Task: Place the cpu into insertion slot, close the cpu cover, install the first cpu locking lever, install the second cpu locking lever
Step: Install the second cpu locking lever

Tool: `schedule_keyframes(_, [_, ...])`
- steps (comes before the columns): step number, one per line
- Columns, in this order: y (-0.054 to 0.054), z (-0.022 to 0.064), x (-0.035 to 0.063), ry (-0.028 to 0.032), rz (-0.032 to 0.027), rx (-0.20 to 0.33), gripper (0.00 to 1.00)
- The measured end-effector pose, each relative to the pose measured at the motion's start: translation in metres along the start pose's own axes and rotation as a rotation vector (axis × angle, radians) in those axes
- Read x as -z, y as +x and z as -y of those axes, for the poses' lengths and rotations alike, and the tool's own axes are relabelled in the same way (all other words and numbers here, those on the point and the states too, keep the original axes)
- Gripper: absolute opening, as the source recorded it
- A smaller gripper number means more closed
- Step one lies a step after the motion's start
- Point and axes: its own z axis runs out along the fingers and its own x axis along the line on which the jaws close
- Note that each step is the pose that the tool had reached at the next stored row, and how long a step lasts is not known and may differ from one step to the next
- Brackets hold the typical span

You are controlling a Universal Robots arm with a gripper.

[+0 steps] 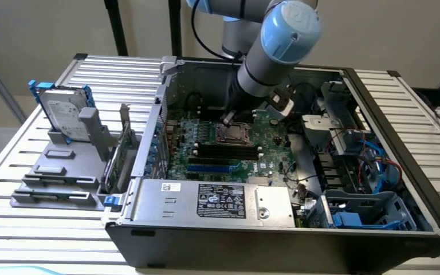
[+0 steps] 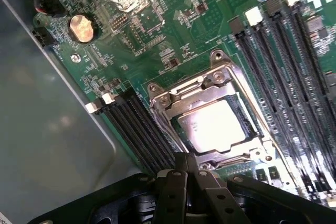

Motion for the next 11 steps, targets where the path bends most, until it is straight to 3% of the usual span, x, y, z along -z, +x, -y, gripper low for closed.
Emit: schedule_keyframes(11, [-0.022, -0.0039, 0.0232, 0.0, 0.0, 0.0, 0.11])
